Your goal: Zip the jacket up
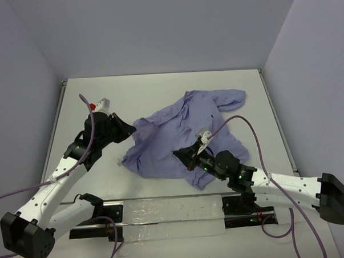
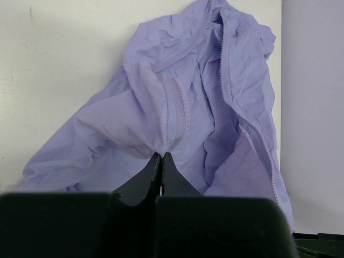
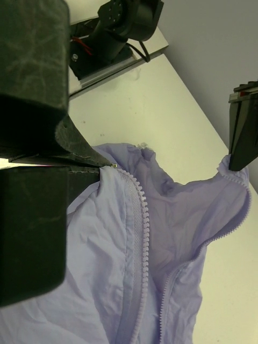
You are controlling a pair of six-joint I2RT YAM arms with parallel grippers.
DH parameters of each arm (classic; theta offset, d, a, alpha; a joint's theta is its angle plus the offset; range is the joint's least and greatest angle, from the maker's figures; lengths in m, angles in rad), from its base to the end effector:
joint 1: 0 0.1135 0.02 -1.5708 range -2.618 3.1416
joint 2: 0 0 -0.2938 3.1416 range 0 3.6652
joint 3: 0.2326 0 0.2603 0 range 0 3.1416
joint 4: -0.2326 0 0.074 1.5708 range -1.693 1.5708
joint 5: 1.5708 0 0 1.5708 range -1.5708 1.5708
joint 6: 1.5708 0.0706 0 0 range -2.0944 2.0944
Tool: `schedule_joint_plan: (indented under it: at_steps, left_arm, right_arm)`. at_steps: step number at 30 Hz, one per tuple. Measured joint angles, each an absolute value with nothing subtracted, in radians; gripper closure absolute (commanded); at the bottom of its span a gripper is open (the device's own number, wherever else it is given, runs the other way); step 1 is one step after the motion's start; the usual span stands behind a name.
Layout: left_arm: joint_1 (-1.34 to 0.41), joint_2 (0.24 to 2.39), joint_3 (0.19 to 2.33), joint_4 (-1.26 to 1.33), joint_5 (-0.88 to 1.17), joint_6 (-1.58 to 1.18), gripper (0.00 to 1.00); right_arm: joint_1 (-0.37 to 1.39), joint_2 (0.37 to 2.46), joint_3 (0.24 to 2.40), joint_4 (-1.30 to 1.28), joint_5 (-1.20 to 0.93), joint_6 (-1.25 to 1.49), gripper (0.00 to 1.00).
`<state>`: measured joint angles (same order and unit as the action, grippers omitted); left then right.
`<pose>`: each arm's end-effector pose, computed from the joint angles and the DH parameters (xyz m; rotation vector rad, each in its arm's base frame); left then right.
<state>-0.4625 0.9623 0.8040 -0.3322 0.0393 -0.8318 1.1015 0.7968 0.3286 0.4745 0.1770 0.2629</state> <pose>0.2128 -0.1092 0.3058 -0.3731 2.1370 -0.8182 0.1066 0.1828 0.2637 -0.5326 1.5537 0.9253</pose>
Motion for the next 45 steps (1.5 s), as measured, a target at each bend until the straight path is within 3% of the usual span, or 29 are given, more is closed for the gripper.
schedule_joint_plan:
  at_steps: [10,16,27,35,45]
  left_arm:
    - [-0.463,0.961,0.794,-0.293,0.089,-0.838,1.00]
    - [-0.463,0.886,0.683,-0.155,0.183,-0.855,1.00]
    - [-0.462,0.795,0.582,0.060,0.238,-0.899,1.00]
    - [-0.468,0.700,0.436,0.231,0.201,-0.907,1.00]
    - [-0.492,0.609,0.313,0.465,0.211,-0.874,1.00]
  right_arm:
    - [1.102,0.849,0.301,0.634,0.142,0.215,1.00]
    - [1.074,0.868,0.302,0.686,0.121,0.257,1.00]
    - [0.748,0.995,0.344,0.719,-0.281,0.575,1.00]
    - [0.741,1.101,0.383,0.817,-0.454,0.690,1.00]
    - [0.741,1.188,0.413,0.948,-0.524,0.762,1.00]
